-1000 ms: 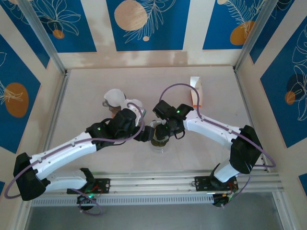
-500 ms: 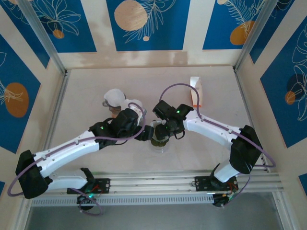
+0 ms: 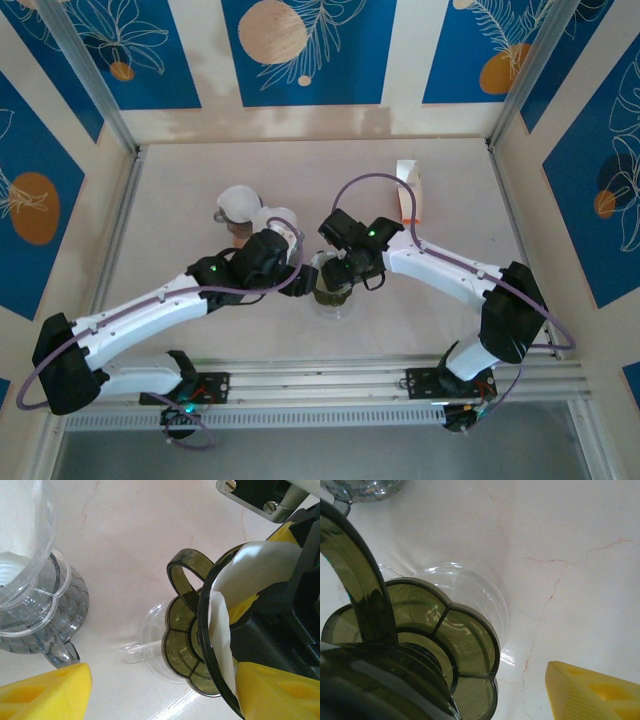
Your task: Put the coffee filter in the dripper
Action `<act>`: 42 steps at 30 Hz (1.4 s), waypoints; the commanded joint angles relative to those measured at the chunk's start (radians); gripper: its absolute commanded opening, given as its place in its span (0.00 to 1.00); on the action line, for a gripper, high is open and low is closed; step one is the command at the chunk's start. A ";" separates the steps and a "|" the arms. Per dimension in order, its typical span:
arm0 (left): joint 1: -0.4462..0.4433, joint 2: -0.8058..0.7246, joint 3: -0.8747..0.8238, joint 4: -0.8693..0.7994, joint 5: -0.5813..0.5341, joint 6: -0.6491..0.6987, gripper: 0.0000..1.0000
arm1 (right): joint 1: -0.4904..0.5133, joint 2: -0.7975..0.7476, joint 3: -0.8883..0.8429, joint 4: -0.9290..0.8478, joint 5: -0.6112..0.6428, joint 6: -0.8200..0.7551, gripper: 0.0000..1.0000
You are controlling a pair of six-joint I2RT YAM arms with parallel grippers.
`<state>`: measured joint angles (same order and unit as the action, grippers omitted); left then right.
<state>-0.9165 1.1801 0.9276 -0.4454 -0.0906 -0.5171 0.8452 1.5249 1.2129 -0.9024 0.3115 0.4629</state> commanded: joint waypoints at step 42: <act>0.014 0.001 -0.009 -0.006 -0.008 0.000 0.77 | -0.047 -0.425 -0.134 0.092 0.071 0.105 0.70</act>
<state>-0.9138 1.1801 0.9245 -0.4419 -0.0906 -0.5171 0.7998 1.1233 1.0832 -0.8181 0.3424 0.5385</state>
